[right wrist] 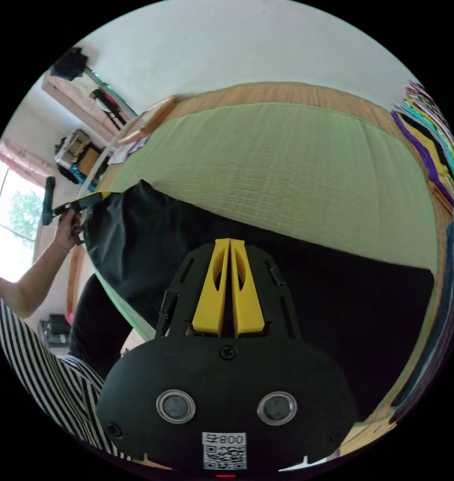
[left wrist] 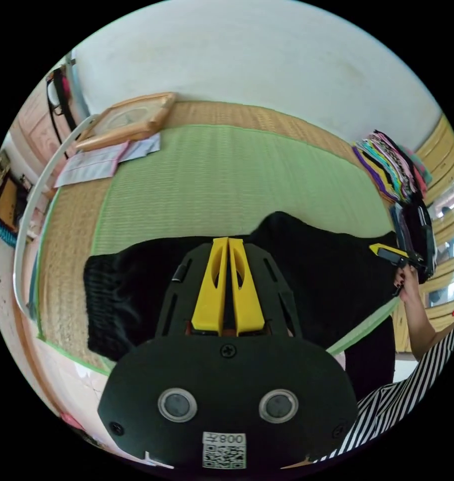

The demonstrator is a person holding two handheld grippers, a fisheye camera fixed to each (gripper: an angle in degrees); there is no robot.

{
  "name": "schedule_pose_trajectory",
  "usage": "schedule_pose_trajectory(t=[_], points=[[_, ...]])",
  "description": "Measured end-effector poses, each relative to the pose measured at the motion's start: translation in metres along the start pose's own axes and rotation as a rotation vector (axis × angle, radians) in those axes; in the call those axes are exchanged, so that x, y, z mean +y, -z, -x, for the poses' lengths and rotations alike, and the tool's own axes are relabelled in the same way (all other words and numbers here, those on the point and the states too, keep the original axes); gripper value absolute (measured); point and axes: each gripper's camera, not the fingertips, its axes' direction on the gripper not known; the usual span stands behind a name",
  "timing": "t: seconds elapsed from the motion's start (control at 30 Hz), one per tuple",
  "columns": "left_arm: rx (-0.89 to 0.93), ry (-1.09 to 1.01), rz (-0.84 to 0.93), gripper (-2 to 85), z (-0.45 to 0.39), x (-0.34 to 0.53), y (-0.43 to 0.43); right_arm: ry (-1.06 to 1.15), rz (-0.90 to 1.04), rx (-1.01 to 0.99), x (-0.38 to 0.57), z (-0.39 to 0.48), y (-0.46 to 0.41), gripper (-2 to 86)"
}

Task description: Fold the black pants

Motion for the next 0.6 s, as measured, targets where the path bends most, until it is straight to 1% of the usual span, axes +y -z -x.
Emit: schedule_pose_trajectory(t=[0.1,0.17,0.2,0.27,0.3,0.33,0.4,0.43,0.5,0.6], points=[[-0.072,0.077,0.045,0.1,0.033,0.009,-0.001,0.130,0.008,-0.128,-0.034,0.039,-0.026,0.1],[-0.123,0.173,0.076,0.1,0.062,0.020,-0.007,0.209,0.002,-0.167,-0.057,0.067,-0.043,0.1],[-0.114,0.192,0.074,0.1,0.068,0.023,-0.007,0.253,0.007,-0.177,-0.072,0.085,-0.056,0.1],[-0.018,0.263,0.039,0.2,0.089,0.036,-0.007,0.308,0.021,-0.193,-0.092,0.109,-0.077,0.1],[-0.017,0.274,0.035,0.2,0.092,0.039,-0.007,0.336,0.034,-0.187,-0.103,0.121,-0.091,0.1],[-0.019,0.281,0.027,0.2,0.097,0.042,-0.006,0.350,0.044,-0.170,-0.108,0.126,-0.099,0.1],[-0.013,0.283,0.019,0.2,0.102,0.046,-0.006,0.371,0.105,-0.039,-0.118,0.136,-0.132,0.1],[-0.004,0.290,0.014,0.2,0.107,0.048,-0.006,0.370,0.123,-0.013,-0.119,0.136,-0.139,0.1],[0.017,0.319,-0.013,0.1,0.116,0.051,-0.005,0.321,0.102,-0.041,-0.114,0.124,-0.146,0.1],[0.110,0.396,-0.049,0.1,0.133,0.057,-0.009,0.262,0.084,-0.082,-0.108,0.111,-0.147,0.2]])
